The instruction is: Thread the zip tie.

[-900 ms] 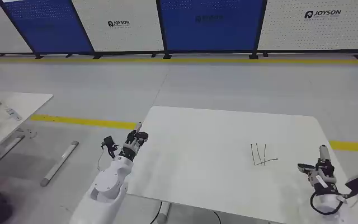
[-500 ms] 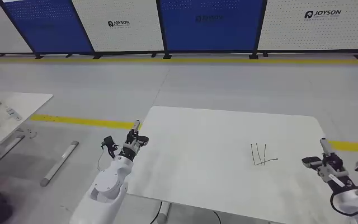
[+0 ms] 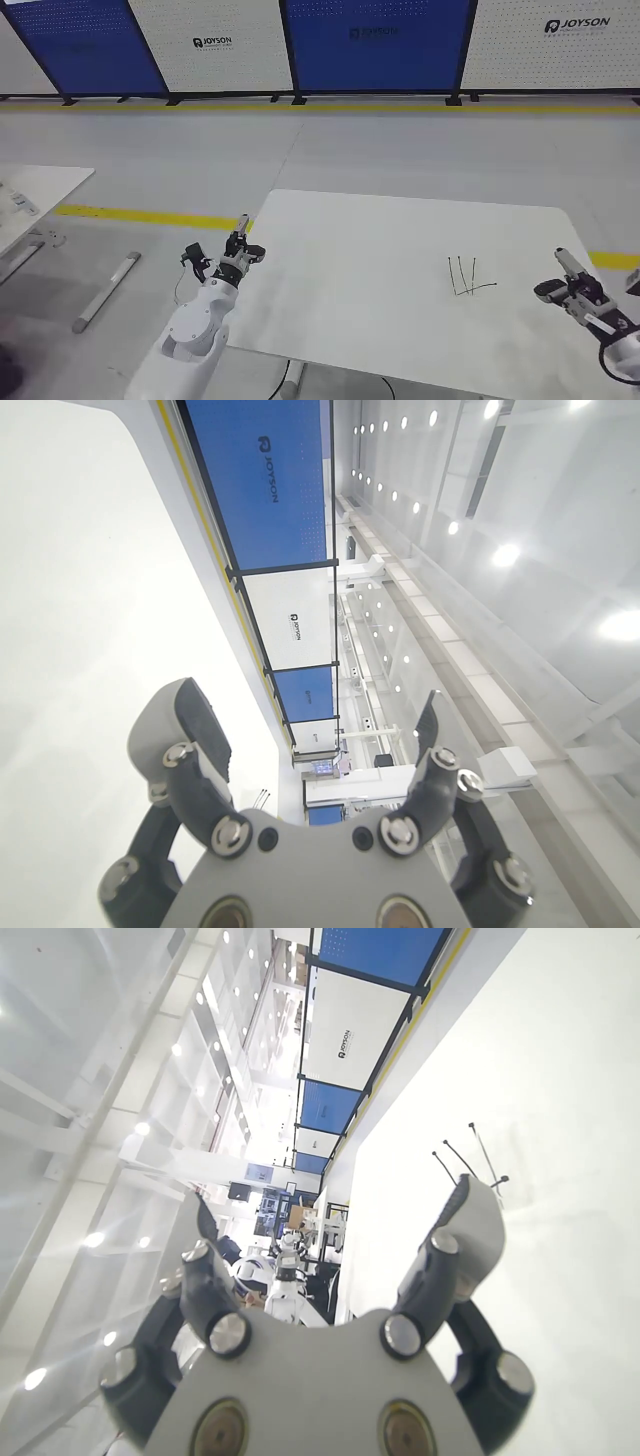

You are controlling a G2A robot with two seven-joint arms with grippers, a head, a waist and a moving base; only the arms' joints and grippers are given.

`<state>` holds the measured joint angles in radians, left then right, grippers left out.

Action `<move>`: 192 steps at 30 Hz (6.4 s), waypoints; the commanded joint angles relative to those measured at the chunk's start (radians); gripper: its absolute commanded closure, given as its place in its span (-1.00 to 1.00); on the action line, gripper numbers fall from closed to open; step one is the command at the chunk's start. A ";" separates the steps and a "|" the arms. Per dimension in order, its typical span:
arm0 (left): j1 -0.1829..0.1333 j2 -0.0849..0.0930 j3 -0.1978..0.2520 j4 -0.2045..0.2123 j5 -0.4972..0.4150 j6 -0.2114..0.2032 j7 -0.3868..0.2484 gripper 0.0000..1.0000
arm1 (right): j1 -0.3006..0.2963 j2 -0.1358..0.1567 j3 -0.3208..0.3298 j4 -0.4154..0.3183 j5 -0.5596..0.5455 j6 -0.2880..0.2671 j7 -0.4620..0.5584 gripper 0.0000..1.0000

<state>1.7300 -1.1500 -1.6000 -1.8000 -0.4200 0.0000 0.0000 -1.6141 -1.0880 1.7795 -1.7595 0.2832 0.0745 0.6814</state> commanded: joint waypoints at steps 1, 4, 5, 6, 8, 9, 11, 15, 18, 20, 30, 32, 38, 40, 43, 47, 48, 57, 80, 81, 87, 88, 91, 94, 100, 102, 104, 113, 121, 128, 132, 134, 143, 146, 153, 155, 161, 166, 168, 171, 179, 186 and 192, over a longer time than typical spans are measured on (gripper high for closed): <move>0.000 0.000 0.000 0.000 0.000 0.000 0.000 -1.00 | 0.000 0.000 0.000 0.000 0.000 0.000 0.000 -1.00; 0.000 0.000 0.000 0.000 0.000 0.000 0.000 -1.00 | 0.070 0.021 0.036 0.063 0.046 0.000 0.295 -1.00; 0.000 0.000 0.000 0.000 0.000 0.000 0.000 -1.00 | 0.101 0.027 0.053 0.095 0.061 0.009 0.347 -1.00; 0.000 0.000 0.000 0.000 0.000 0.000 0.000 -1.00 | 0.140 0.036 0.058 0.116 0.047 0.011 0.417 -1.00; 0.000 0.000 0.000 0.000 0.000 0.000 0.000 -1.00 | 0.193 0.046 0.058 0.157 0.031 0.017 0.484 -1.00; 0.000 0.000 0.000 0.000 0.000 0.000 0.000 -1.00 | 0.222 0.050 0.049 0.174 0.025 0.025 0.521 -1.00; 0.000 0.000 0.000 0.000 0.000 0.000 0.000 -1.00 | 0.296 0.060 0.024 0.231 -0.004 0.039 0.601 -1.00; 0.000 0.000 0.000 0.000 0.000 0.000 0.000 -1.00 | 0.448 0.069 -0.064 0.381 -0.053 0.072 0.671 -1.00; 0.000 0.000 0.000 0.000 0.000 0.000 0.000 -1.00 | 0.525 0.066 -0.140 0.473 -0.106 0.077 0.614 -1.00; 0.000 0.000 0.000 0.000 0.000 0.000 0.000 -1.00 | 0.566 0.061 -0.186 0.538 -0.150 0.094 0.537 -1.00; 0.000 0.000 0.000 0.000 0.000 0.000 0.000 -1.00 | 0.595 0.055 -0.222 0.589 -0.143 0.118 0.519 -1.00; 0.000 0.000 0.000 0.000 0.000 0.000 0.000 -1.00 | 0.595 0.055 -0.222 0.589 -0.143 0.118 0.519 -1.00; 0.000 0.000 0.000 0.000 0.000 0.000 0.000 -1.00 | 0.583 0.060 -0.237 0.597 -0.163 0.056 0.541 -1.00; 0.000 0.000 0.000 0.000 0.000 0.000 0.000 -1.00 | 0.591 0.066 -0.247 0.619 -0.166 0.034 0.635 -1.00; 0.000 0.000 0.000 0.000 0.000 0.000 0.000 -1.00 | 0.619 0.076 -0.244 0.673 -0.185 0.000 0.686 -1.00; 0.000 0.000 0.000 0.000 0.000 0.000 0.000 -1.00 | 0.646 0.088 -0.327 0.706 -0.246 -0.060 0.709 -1.00; 0.000 0.000 0.000 0.000 0.000 0.000 0.000 -1.00 | 0.663 0.092 -0.369 0.721 -0.263 -0.071 0.709 -1.00; 0.000 0.000 0.000 0.000 0.000 0.000 0.000 -1.00 | 0.680 0.094 -0.403 0.739 -0.276 -0.074 0.709 -1.00; 0.000 0.000 0.000 0.000 0.000 0.000 0.000 -1.00 | 0.953 0.092 -0.815 1.091 -0.133 -0.315 0.709 -1.00; 0.000 0.000 0.000 0.000 0.000 0.000 0.000 -1.00 | 0.953 0.092 -0.815 1.091 -0.133 -0.315 0.709 -1.00; 0.000 0.000 0.000 0.000 0.000 0.000 0.000 -1.00 | 0.953 0.092 -0.815 1.091 -0.133 -0.315 0.709 -1.00; 0.000 0.000 0.000 0.000 0.000 0.000 0.000 -1.00 | 0.953 0.092 -0.815 1.091 -0.133 -0.315 0.709 -1.00; 0.000 0.000 0.000 0.000 0.000 0.000 0.000 -1.00 | 0.942 0.091 -0.818 1.074 -0.131 -0.329 0.706 -1.00; 0.000 0.000 0.000 0.000 0.000 0.000 0.000 -1.00 | 0.942 0.089 -0.819 1.083 -0.123 -0.340 0.705 -1.00; 0.000 0.000 0.000 0.000 0.000 0.000 0.000 -1.00 | 0.958 0.075 -0.838 1.127 -0.125 -0.352 0.700 -1.00; 0.000 0.000 0.000 0.000 0.000 0.000 0.000 -1.00 | 0.967 0.069 -0.848 1.145 -0.130 -0.354 0.700 -0.54; 0.000 0.000 0.000 0.000 0.000 0.000 0.000 -1.00 | 0.974 0.063 -0.856 1.160 -0.132 -0.356 0.703 -0.24; 0.000 0.000 0.000 0.000 0.000 0.000 0.000 -1.00 | 1.004 0.040 -0.884 1.241 -0.124 -0.377 0.709 0.04; 0.000 0.000 0.000 0.000 0.000 0.000 0.000 -1.00 | 1.027 0.027 -0.906 1.297 -0.101 -0.384 0.709 0.16; 0.000 0.000 0.000 0.000 0.000 0.000 0.000 -1.00 | 1.043 0.018 -0.927 1.327 -0.085 -0.391 0.709 0.44; 0.000 0.000 0.000 0.000 0.000 0.000 0.000 -1.00 | 1.048 0.015 -0.937 1.341 -0.069 -0.394 0.709 0.58; 0.000 0.000 0.000 0.000 0.000 0.000 0.000 -1.00 | 1.050 0.014 -0.946 1.345 -0.059 -0.398 0.709 0.88; 0.000 0.000 0.000 0.000 0.000 0.000 0.000 -1.00 | 1.056 0.016 -0.987 1.352 -0.024 -0.414 0.709 1.00; 0.000 0.000 0.000 0.000 0.000 0.000 0.000 -1.00 | 1.051 0.021 -0.998 1.339 -0.002 -0.414 0.709 1.00; 0.000 0.000 0.000 0.000 0.000 0.000 0.000 -1.00 | 1.015 0.076 -0.990 1.240 0.074 -0.414 0.709 1.00; 0.000 0.000 0.000 0.000 0.000 0.000 0.000 -1.00 | 1.001 0.097 -0.974 1.210 0.095 -0.414 0.709 1.00; 0.000 0.000 0.000 0.000 0.000 0.000 0.000 -1.00 | 0.920 0.175 -0.884 1.068 0.144 -0.414 0.709 1.00; 0.000 0.000 0.000 0.000 0.000 0.000 0.000 -1.00 | 0.814 0.241 -0.806 0.874 0.163 -0.414 0.709 1.00; 0.000 0.000 0.000 0.000 0.000 0.000 0.000 -1.00 | 0.814 0.241 -0.806 0.874 0.163 -0.414 0.709 1.00; 0.000 0.000 0.000 0.000 0.000 0.000 0.000 -1.00 | 0.814 0.241 -0.806 0.874 0.163 -0.414 0.709 1.00; 0.000 0.000 0.000 0.000 0.000 0.000 0.000 -1.00 | 0.797 0.235 -0.819 0.843 0.149 -0.397 0.666 1.00; -0.001 -0.007 -0.030 -0.040 -0.142 -0.002 -0.024 -1.00 | 0.750 0.225 -0.786 0.703 0.253 -0.414 0.602 1.00; 0.037 -0.010 -0.009 -0.160 -0.182 0.023 -0.095 -1.00 | 0.700 0.203 -0.777 0.570 0.313 -0.414 0.540 1.00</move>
<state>1.7615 -1.1591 -1.6205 -1.9397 -0.6007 0.0179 -0.0863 -0.9110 -0.8796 1.0085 -1.1782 0.5951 -0.3400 1.2360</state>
